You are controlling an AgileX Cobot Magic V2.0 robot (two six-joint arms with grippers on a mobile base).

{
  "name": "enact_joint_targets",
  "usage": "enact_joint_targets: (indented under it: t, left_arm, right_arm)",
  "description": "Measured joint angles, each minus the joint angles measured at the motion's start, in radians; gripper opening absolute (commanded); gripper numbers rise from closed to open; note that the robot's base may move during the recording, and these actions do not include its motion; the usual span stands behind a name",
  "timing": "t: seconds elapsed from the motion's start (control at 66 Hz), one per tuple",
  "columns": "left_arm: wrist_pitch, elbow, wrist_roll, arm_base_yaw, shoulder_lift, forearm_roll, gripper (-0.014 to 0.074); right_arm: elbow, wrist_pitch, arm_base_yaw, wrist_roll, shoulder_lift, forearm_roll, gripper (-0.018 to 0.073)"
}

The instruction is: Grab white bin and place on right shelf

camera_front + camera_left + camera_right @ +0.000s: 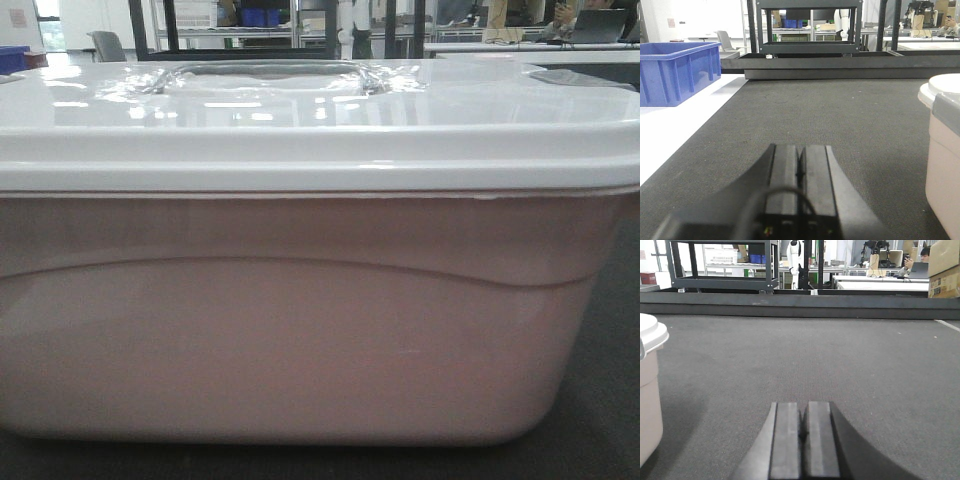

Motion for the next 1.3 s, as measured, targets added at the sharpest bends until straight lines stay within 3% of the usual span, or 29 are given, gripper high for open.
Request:
enact_joint_targets:
  t: [1.302]
  left_arm:
    - [0.006,0.0,0.0,0.0,0.0,0.0,-0.0117]
  right_arm:
    - [-0.008,0.04,0.0,0.0,0.0,0.0,0.0055]
